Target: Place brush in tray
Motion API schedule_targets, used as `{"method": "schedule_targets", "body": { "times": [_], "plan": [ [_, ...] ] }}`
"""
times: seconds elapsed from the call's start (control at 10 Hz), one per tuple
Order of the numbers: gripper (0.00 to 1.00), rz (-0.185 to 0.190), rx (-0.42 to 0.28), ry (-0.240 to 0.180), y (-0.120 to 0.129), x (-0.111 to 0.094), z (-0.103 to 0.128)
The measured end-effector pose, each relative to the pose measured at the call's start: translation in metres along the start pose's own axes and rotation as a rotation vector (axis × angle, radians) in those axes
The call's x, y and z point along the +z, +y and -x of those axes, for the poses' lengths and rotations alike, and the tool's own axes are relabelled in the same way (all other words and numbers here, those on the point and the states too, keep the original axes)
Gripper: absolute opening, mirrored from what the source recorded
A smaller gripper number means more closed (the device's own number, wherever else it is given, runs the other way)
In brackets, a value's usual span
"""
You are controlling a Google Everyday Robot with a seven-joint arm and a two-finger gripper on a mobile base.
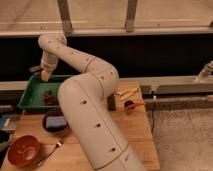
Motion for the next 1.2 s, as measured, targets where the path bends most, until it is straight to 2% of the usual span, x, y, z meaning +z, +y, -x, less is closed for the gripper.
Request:
{"method": "schedule_targets", "body": {
  "times": [0.2, 0.3, 0.5, 0.7, 0.9, 1.2],
  "plan": [
    [0.00, -0.004, 0.000, -0.041, 0.000, 0.005, 0.003],
    [0.00, -0.021, -0.003, -0.063, -0.001, 0.006, 0.005],
    [0.00, -0.051, -0.005, -0.081, -0.002, 0.010, 0.006],
    [0.00, -0.064, -0.015, -0.073, -0.002, 0.019, 0.008],
    [0.01, -0.059, -0.010, -0.040, -0.009, 0.031, 0.003],
    [0.04, -0.046, 0.004, -0.023, -0.018, 0.037, -0.003]
  ]
}}
